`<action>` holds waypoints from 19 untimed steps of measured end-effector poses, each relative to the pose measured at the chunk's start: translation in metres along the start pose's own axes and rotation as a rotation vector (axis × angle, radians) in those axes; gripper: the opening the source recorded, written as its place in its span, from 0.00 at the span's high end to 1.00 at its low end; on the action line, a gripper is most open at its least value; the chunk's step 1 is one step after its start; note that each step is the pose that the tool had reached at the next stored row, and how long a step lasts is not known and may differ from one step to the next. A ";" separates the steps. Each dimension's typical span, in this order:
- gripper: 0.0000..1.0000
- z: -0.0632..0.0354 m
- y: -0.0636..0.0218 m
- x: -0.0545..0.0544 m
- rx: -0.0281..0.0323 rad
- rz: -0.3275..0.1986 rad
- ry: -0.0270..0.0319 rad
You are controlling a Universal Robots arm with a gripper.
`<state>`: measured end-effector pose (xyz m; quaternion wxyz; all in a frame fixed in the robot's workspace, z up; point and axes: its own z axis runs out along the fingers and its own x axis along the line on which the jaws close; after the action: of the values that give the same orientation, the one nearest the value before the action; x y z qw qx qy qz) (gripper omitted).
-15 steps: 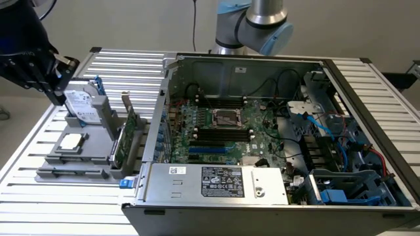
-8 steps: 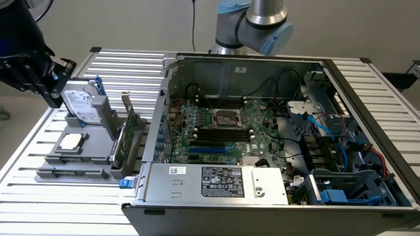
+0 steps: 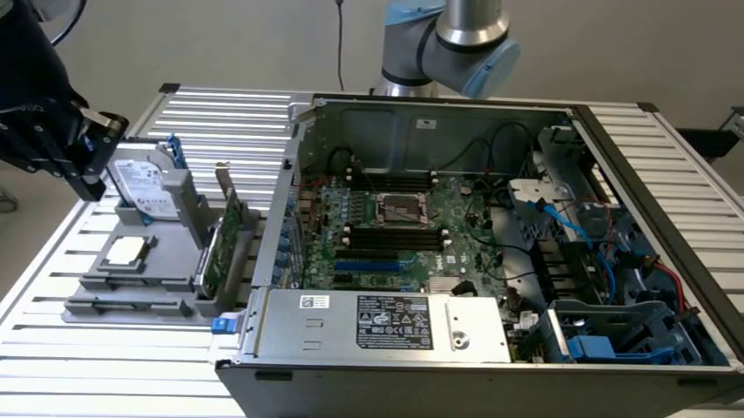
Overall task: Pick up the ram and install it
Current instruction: 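Reach for the ram, then pick up the ram and move it above insertion slot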
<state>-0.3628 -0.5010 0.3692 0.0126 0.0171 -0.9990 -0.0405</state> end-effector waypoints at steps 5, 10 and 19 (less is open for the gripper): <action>0.89 0.0008 -0.0002 0.001 0.0102 -0.022 -0.0121; 0.89 0.0007 -0.0001 0.001 0.0105 -0.022 -0.0121; 0.89 0.0007 -0.0002 0.001 0.0104 -0.022 -0.0121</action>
<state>-0.3634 -0.5012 0.3685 0.0060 0.0280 -0.9990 -0.0355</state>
